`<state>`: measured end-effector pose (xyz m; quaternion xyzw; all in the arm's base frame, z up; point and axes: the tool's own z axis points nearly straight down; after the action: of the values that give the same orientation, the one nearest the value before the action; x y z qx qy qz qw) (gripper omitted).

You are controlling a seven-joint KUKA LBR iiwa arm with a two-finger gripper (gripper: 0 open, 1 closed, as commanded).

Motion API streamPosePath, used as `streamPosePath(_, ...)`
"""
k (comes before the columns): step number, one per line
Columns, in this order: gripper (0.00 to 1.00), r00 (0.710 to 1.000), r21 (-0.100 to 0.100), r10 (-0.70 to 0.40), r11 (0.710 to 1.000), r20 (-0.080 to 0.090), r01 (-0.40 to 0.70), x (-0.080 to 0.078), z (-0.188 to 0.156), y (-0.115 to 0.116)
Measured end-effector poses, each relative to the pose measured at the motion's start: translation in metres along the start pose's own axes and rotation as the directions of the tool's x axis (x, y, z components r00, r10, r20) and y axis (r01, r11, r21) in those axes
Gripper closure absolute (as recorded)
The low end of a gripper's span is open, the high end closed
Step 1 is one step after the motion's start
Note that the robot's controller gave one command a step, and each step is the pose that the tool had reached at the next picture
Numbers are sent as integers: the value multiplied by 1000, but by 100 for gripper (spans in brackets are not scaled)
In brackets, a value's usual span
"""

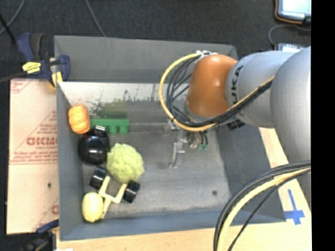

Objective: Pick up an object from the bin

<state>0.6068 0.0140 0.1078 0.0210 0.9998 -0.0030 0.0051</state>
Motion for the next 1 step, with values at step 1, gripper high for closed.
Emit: streamPosePath(1,0,994,-9,106,994,-3,-106,13,13,33)
